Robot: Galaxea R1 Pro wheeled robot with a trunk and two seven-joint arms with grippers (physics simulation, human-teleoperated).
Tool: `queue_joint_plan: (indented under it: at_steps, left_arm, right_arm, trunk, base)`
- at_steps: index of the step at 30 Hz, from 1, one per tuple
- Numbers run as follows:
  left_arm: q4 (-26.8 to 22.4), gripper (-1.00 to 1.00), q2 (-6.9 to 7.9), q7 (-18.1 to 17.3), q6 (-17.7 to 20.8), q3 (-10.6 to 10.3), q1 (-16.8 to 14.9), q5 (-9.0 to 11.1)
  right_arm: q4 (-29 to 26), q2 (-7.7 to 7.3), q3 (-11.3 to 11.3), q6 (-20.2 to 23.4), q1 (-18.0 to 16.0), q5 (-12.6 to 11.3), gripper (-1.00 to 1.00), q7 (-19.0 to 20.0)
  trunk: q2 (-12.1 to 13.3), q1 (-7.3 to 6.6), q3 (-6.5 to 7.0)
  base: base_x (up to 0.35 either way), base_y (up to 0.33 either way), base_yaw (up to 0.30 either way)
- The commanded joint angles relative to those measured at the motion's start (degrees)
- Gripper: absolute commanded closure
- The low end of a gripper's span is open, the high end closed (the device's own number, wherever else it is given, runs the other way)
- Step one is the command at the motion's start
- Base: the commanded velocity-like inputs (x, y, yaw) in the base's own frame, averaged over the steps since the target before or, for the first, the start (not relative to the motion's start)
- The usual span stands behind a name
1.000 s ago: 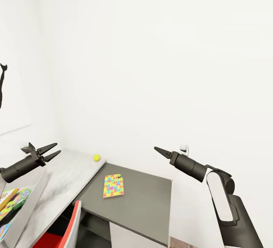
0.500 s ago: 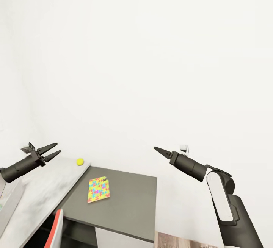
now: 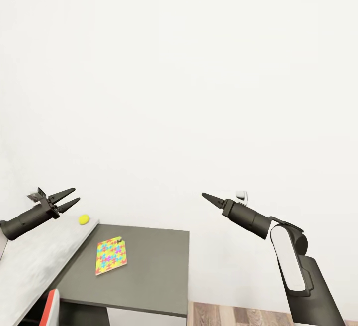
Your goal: Put all the toys in the child's room - the three board games (two on the bed and one on the table), the two jigsaw puzzles on the table, and the tennis ball on the table - inside the toy box on the table in the child's room.
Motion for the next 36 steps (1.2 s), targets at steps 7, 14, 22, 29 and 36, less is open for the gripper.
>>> queue_joint_plan:
  at_steps: [7, 14, 22, 29, 36]
  left_arm:
    - [0.0, -1.00, 0.01, -0.1, 0.6, 0.1, 0.0, 0.1]
    - [0.0, -1.00, 0.01, -0.1, 0.5, 0.1, 0.0, 0.1]
    - [0.0, -1.00, 0.01, -0.1, 0.5, 0.1, 0.0, 0.0]
    - [0.0, -1.00, 0.03, 0.2, 0.5, 0.1, 0.0, -0.1]
    - [0.0, -1.00, -0.22, 0.4, 0.5, -0.3, 0.0, -0.5]
  right_arm:
    - [0.0, 0.06, -0.1, 0.3, -0.1, 0.1, -1.00, -0.4]
    - [0.0, 0.06, -0.1, 0.2, -0.1, 0.1, -1.00, -0.5]
    - [0.2, -0.02, -0.2, 0.2, -0.1, 0.0, -1.00, -0.5]
    - [1.5, -0.01, -0.2, 0.2, -0.1, 0.0, -1.00, -0.5]
    - [2.5, -0.02, -2.3, 0.3, -0.1, 0.1, -1.00, -0.4]
  trunk:
    - [0.0, 0.02, -0.08]
    - [0.0, 0.02, -0.53]
    - [0.0, 0.02, -1.18]
    - [0.0, 0.02, -1.76]
    - [0.0, 0.02, -2.33]
  base:
    - [0.000, 0.000, -0.044]
    - [0.000, 0.000, -0.088]
    - [0.000, 0.000, -0.110]
    - [0.000, 0.000, -0.112]
    - [0.000, 0.000, -0.112]
